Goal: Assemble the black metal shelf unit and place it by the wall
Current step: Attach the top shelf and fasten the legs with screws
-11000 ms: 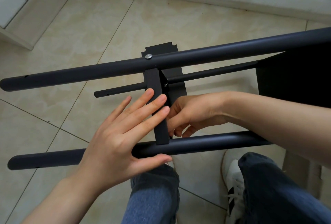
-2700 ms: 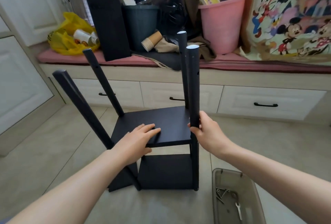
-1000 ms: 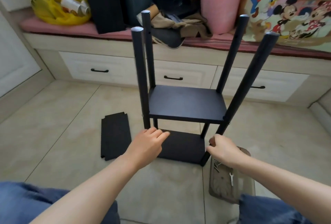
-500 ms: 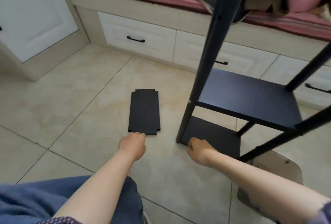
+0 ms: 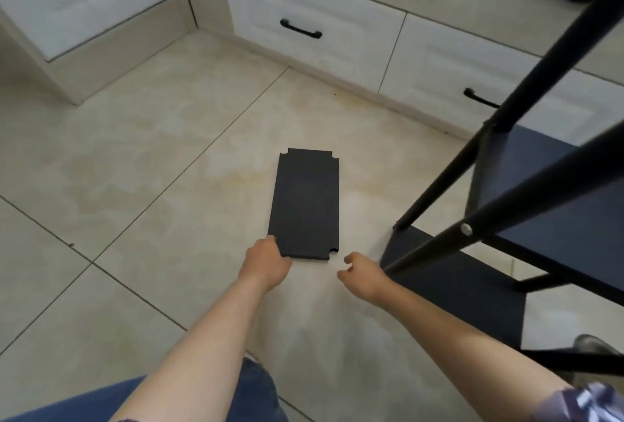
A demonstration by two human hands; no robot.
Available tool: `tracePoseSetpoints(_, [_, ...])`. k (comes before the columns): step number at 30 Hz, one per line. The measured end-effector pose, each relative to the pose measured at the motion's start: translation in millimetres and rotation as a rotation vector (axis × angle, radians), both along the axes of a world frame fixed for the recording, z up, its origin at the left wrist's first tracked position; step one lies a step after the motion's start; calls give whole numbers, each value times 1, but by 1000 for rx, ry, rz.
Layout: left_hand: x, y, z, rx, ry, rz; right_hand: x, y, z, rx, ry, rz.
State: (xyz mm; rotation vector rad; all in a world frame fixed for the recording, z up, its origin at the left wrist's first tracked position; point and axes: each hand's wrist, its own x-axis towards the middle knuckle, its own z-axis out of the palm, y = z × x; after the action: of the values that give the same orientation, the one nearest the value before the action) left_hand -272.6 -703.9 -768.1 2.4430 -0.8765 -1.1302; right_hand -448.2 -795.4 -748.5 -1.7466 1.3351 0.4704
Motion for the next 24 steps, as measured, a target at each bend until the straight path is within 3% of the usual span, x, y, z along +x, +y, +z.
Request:
tracePoseSetpoints(5, [9,-9,-11,-75,87,119,15,-16,-17,73,-25,-132])
tracePoseSetpoints(14, [5,-9,-21,-69,216,120,31,-16,-33,233,-119,-348])
tracePoseSetpoints(20, [8,-11,-28,-115,299,387,26,-13,-37,298,-246,-574])
tracePoseSetpoints(24, [8,-12,-18,-145,339,598,24,-10,-39,224,-334,-766])
